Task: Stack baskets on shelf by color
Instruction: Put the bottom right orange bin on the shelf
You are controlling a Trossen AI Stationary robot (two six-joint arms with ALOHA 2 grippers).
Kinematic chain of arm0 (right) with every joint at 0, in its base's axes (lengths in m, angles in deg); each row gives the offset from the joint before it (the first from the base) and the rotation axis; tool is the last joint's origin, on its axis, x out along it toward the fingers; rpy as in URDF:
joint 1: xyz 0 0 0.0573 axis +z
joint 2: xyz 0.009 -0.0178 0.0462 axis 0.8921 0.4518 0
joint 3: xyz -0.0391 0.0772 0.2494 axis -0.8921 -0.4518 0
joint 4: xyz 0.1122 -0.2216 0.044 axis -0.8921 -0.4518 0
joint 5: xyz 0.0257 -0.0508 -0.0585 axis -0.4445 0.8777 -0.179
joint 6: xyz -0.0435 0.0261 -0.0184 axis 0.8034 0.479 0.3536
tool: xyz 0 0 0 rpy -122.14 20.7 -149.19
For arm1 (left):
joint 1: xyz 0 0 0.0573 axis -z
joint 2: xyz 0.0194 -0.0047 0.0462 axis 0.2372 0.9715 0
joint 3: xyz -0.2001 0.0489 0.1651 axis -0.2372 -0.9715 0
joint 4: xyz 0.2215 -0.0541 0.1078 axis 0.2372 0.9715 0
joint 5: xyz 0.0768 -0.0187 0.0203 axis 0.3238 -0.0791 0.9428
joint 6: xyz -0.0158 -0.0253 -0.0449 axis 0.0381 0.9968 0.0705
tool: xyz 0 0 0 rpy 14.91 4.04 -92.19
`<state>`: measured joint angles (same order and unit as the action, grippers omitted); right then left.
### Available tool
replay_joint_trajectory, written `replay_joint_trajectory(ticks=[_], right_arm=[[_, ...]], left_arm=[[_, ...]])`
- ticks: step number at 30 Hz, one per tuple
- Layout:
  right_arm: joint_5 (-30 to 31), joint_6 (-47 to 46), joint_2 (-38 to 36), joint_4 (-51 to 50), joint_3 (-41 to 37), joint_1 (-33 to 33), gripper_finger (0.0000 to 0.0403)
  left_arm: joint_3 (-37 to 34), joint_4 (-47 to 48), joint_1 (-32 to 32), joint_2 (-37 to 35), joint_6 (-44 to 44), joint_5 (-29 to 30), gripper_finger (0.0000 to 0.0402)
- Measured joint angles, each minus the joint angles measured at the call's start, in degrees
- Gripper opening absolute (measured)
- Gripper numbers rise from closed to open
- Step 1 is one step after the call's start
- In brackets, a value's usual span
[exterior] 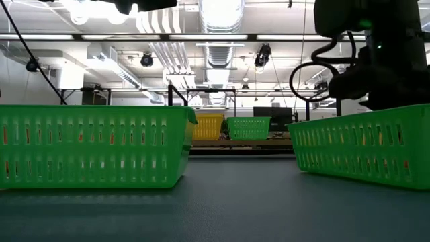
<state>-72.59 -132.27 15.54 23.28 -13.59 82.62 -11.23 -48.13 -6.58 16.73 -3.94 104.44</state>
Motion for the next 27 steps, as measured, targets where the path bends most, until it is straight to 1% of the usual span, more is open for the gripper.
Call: replay_joint_trajectory(ticks=[2, 4, 8, 10, 14, 18, 21, 24, 27], right_arm=[[-1.0, -0.1, -0.6, 0.0, 0.3, 0.1, 0.0029], [-1.4, 0.2, -1.6, -0.3, 0.8, 0.2, 0.0015], [-4.5, 1.8, -3.8, -2.7, 2.4, 0.2, 0.0012], [-7.3, 4.0, -5.3, -4.0, 3.6, 0.3, 0.0011], [-13.4, 11.0, -8.0, -6.9, 6.6, 0.8, 0.0011], [-18.6, 14.9, -10.1, -14.9, 11.7, 2.6, 0.0011], [-19.3, 17.2, -11.7, -20.7, 16.1, 4.6, 0.001], [-19.0, 19.1, -13.3, -21.6, 19.9, 6.9, 0.0009], [-15.6, 20.4, -13.7, -21.1, 23.8, 8.9, 0.0009]], left_arm=[[0.0, 0.0, 0.0, 0.0, 0.0, 0.0, 0.0], [0.0, 0.0, 0.0, 0.0, 0.0, 0.0, 0.0], [0.0, 0.0, 0.0, 0.0, 0.0, 0.0, 0.0], [0.0, 0.0, 0.0, 0.0, 0.0, 0.0, 0.0], [0.0, -0.4, 0.0, 0.0, 0.0, 0.0, 0.0], [0.0, -0.4, 0.0, 0.0, 0.0, 0.0, 0.0], [0.0, -0.4, 0.0, 0.0, 0.0, 0.0, 0.0], [0.0, -0.4, 0.0, 0.0, 0.0, 0.0, 0.0], [0.0, -0.5, 0.0, 0.0, 0.0, 0.0, 0.0]])
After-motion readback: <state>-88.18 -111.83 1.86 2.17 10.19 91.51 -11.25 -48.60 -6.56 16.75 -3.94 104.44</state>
